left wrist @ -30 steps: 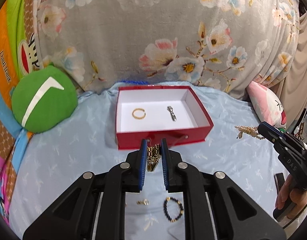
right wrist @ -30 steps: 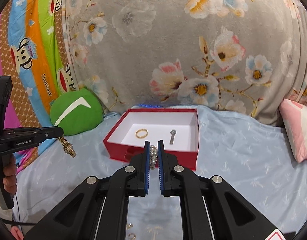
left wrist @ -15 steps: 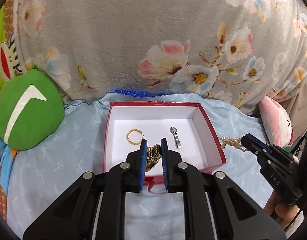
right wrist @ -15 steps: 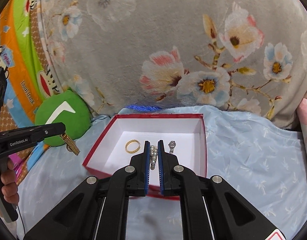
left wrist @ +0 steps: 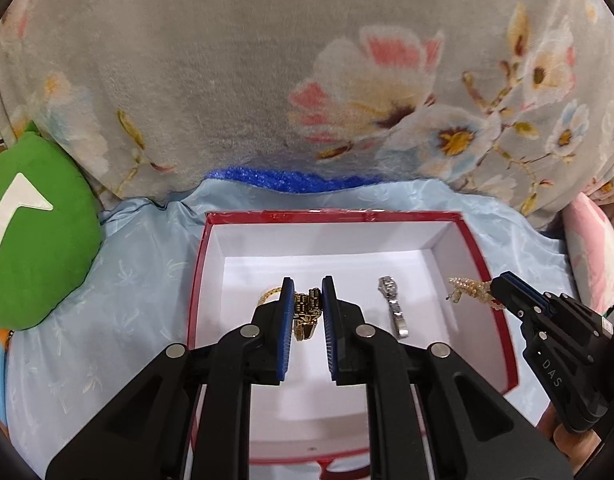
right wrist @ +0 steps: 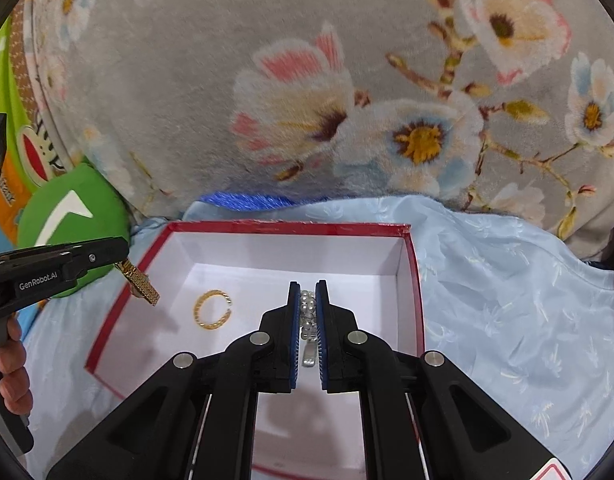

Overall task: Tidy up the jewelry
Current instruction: 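Carry the pearls and gold chain into the red box and open both tools, then withdraw both tools from the red box back toward the jewelry, then grasp the silver stone ring with the right tool while the left grasps the black bead bracelet, then carry the ring and bead bracelet over the red box with both tools, then open both tools to drop the ring and bracelet into the box, then withdraw both tools from the box toward the remaining earrings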

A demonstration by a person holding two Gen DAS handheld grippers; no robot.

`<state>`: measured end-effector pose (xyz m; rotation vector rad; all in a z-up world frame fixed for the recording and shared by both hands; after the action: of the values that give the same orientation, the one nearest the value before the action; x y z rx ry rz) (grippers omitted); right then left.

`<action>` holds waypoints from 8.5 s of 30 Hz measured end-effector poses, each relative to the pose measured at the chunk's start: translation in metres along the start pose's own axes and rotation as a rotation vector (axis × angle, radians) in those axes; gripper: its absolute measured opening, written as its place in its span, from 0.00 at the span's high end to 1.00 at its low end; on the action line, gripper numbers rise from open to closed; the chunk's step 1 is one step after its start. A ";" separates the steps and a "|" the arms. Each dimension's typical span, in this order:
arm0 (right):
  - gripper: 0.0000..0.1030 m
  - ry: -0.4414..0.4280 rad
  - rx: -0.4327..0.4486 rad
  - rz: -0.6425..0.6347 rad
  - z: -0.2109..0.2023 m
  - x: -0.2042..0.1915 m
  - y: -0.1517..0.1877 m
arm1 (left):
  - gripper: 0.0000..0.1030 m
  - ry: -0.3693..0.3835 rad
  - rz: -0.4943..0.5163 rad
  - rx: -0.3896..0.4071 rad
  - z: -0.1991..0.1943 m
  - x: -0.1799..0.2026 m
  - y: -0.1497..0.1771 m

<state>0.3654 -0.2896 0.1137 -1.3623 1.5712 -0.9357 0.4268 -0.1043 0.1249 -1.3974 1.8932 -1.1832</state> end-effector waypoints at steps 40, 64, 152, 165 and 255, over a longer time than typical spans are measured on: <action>0.66 -0.105 0.150 0.110 -0.162 -0.004 0.047 | 0.55 -0.112 0.075 0.045 -0.076 0.024 0.060; 0.59 -0.028 -0.200 0.081 -0.297 -0.023 0.270 | 0.54 -0.102 -0.080 -0.280 -0.211 0.000 0.283; 0.98 -0.060 0.112 -0.022 -0.250 -0.034 0.095 | 0.93 0.044 0.012 0.119 -0.231 0.049 0.120; 0.98 -0.041 0.167 -0.072 -0.129 -0.030 -0.001 | 0.93 -0.044 0.058 0.228 -0.155 0.028 0.009; 0.68 -0.107 -0.237 -0.045 -0.244 -0.090 0.259 | 0.30 -0.210 -0.184 -0.228 -0.201 -0.068 0.297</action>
<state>0.0492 -0.1629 -0.0226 -1.5907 1.6139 -0.7060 0.1426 0.0567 -0.0380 -1.7758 1.8258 -0.8789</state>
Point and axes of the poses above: each gripper's, at about its wrist camera, not at the fingertips, and z roughly the way its jaws point, x to its right, y to its underside, the point moved 1 cm from there along z, roughly the way its jaws point, and after that the axes turned 15 degrees about x, right-handed, at the moved point
